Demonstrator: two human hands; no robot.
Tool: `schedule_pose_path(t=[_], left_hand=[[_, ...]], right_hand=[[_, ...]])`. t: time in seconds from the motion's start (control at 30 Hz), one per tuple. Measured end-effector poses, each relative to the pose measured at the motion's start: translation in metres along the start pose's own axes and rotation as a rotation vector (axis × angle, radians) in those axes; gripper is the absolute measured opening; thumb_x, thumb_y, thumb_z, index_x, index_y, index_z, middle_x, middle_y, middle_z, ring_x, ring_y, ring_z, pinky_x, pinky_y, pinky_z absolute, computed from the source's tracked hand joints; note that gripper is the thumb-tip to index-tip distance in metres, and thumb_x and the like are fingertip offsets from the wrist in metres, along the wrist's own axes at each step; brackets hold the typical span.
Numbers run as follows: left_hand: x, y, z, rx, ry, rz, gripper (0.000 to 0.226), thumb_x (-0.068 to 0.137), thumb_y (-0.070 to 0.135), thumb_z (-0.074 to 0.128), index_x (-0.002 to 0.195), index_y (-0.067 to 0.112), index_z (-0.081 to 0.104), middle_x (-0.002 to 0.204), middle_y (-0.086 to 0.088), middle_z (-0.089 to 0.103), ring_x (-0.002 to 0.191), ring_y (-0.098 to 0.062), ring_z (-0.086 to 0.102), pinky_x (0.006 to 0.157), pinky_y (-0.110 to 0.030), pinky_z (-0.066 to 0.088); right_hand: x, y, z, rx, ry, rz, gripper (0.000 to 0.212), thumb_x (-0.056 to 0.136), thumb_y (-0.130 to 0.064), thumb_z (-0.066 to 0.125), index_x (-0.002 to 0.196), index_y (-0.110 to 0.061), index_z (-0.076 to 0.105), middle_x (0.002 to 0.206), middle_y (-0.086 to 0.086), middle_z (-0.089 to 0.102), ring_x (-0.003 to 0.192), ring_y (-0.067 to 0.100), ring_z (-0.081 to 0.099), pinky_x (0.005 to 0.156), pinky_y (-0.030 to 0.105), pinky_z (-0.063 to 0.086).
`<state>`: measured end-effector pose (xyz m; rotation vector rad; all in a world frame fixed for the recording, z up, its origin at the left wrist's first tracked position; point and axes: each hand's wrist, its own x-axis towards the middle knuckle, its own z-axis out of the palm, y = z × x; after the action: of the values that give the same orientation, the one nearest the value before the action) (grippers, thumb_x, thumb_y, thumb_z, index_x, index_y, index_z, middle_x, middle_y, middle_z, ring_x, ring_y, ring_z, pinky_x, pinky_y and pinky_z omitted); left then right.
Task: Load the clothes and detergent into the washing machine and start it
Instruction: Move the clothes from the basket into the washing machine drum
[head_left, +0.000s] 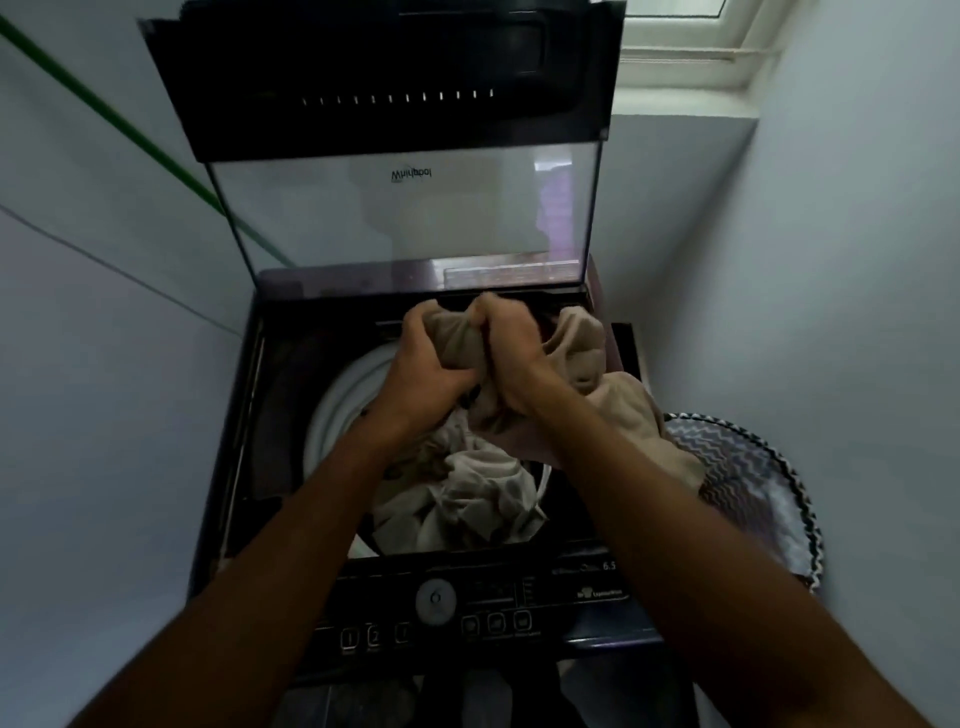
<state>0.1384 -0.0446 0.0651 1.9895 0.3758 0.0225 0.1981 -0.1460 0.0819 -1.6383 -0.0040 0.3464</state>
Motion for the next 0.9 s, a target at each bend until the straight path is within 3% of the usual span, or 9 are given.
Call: schedule_pose_path(t=[0.07,0.17,0.3,0.4,0.5,0.53,0.63,0.73,0.9], left_hand=[[0.003,-0.023,-0.002,0.080,-0.029,-0.043,0.082,0.076,0.005,0.074,0.146,0.022,0.034,0.127,0.000,0.049,0.113,-0.015,0.053,0.089,-0.025,0.045],[0.003,-0.045,-0.002,0.252,-0.107,-0.034,0.062,0.076,-0.005,0.058,0.133,0.018,0.053,0.133,-0.010,0.051,0.121,-0.025,0.052,0.096,-0.025,0.041],[-0.003,-0.051,0.005,0.361,-0.257,0.014,0.069,0.071,-0.009,0.054,0.133,0.021,0.055,0.137,-0.007,0.050,0.127,-0.024,0.047,0.104,-0.029,0.039],[-0.002,-0.043,0.020,0.293,-0.257,0.044,0.066,0.067,0.004,0.052,0.128,0.031,0.055,0.132,-0.002,0.056,0.119,-0.022,0.054,0.101,-0.035,0.045],[-0.005,-0.021,0.045,0.209,-0.241,0.097,0.064,0.073,0.001,0.056,0.133,0.022,0.053,0.130,0.002,0.055,0.116,-0.012,0.051,0.091,-0.007,0.035],[-0.005,-0.014,0.056,0.187,-0.232,0.147,0.064,0.074,0.006,0.057,0.136,0.020,0.052,0.131,0.001,0.054,0.117,-0.011,0.051,0.092,-0.004,0.033],[-0.004,0.003,0.090,0.170,-0.256,0.298,0.063,0.076,0.021,0.058,0.138,0.019,0.051,0.134,-0.004,0.055,0.121,-0.018,0.054,0.107,-0.032,0.042],[-0.006,0.018,0.118,0.256,-0.345,0.359,0.062,0.075,0.015,0.060,0.137,0.016,0.054,0.131,-0.007,0.056,0.119,-0.022,0.054,0.105,-0.035,0.042],[0.003,0.014,0.163,0.554,-0.615,0.495,0.082,0.066,0.043,0.058,0.145,0.028,0.044,0.149,0.000,0.043,0.138,-0.023,0.039,0.111,-0.044,0.036]], right_hand=[[-0.006,0.022,0.015,-0.310,-0.134,-0.075,0.021,0.080,-0.021,0.047,0.068,-0.011,0.061,0.067,0.005,0.051,0.068,0.020,0.047,0.068,0.035,0.041],[-0.014,0.060,0.027,-0.407,-0.232,0.013,0.019,0.093,-0.005,0.052,0.094,0.001,0.070,0.083,0.007,0.064,0.075,0.016,0.059,0.060,0.011,0.041],[-0.018,0.077,0.019,-0.516,-0.261,0.098,0.020,0.089,-0.004,0.053,0.094,0.005,0.071,0.088,0.021,0.071,0.078,0.026,0.065,0.062,0.031,0.047],[-0.021,0.066,-0.002,-0.537,-0.163,0.029,0.016,0.086,-0.005,0.056,0.086,0.000,0.072,0.076,0.013,0.069,0.066,0.019,0.061,0.056,0.025,0.042],[-0.019,0.049,-0.032,-0.659,-0.051,-0.041,0.016,0.084,-0.009,0.060,0.089,-0.005,0.074,0.082,0.009,0.071,0.074,0.019,0.062,0.060,0.021,0.043],[-0.019,0.045,-0.045,-0.697,0.003,-0.075,0.017,0.083,-0.011,0.061,0.090,-0.006,0.075,0.086,0.010,0.071,0.080,0.023,0.064,0.067,0.024,0.047],[-0.025,0.051,-0.091,-0.820,0.149,-0.144,0.020,0.081,-0.017,0.061,0.096,-0.010,0.074,0.101,0.014,0.065,0.100,0.032,0.059,0.084,0.040,0.049],[-0.036,0.069,-0.134,-0.868,0.232,0.023,0.033,0.081,-0.027,0.063,0.112,-0.016,0.062,0.118,0.011,0.053,0.115,0.033,0.046,0.095,0.049,0.045],[-0.050,0.099,-0.190,-0.721,0.001,0.318,0.074,0.074,-0.047,0.078,0.127,-0.012,0.042,0.130,0.014,0.044,0.120,0.033,0.049,0.098,0.045,0.046]])
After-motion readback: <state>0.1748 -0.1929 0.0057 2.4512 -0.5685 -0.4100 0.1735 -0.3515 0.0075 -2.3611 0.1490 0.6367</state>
